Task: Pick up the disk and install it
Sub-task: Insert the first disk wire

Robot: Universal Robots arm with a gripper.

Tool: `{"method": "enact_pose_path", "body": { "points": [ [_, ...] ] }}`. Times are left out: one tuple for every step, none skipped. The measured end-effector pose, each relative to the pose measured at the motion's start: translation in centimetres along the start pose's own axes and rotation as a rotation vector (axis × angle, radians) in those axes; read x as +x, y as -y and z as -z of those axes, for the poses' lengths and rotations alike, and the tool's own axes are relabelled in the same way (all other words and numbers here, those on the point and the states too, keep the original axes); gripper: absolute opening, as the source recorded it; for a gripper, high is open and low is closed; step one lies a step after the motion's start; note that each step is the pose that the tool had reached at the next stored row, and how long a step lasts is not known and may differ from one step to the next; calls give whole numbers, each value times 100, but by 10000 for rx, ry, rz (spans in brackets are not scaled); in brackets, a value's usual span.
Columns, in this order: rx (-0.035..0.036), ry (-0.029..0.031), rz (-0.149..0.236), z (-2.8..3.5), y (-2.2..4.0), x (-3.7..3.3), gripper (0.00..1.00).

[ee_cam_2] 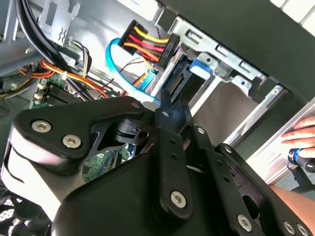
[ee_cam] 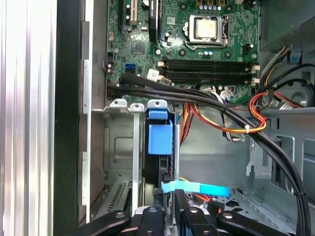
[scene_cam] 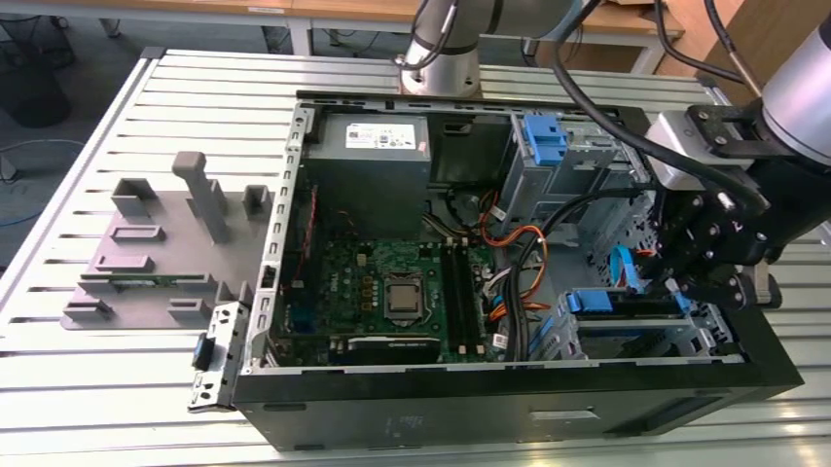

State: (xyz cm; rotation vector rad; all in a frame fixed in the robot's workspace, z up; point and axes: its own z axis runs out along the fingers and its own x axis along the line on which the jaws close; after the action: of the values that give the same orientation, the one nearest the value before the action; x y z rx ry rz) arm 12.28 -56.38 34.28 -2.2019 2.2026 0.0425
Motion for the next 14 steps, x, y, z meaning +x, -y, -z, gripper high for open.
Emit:
{"method": "enact_pose_path", "body": {
  "points": [
    [0, -1, 0, 0, 17, 0, 23],
    [0, 0, 0, 0, 31, 0, 23],
    [0, 0, 0, 0, 43, 0, 23],
    [0, 0, 0, 0, 51, -1, 23],
    [0, 0, 0, 0, 52, -1, 23],
    [0, 0, -1, 0, 52, -1, 23],
    [0, 0, -1, 1, 52, 0, 23],
    [0, -2, -1, 6, 52, 1, 23],
    [0, 0, 0, 11, 52, 0, 23],
    [0, 0, -1, 17, 52, -1, 23],
    [0, 0, 0, 24, 53, -1, 23],
    [0, 0, 0, 30, 53, -1, 23],
    [0, 1, 0, 37, 53, -1, 23],
    [0, 0, 0, 44, 53, -1, 23]
  ]
}}
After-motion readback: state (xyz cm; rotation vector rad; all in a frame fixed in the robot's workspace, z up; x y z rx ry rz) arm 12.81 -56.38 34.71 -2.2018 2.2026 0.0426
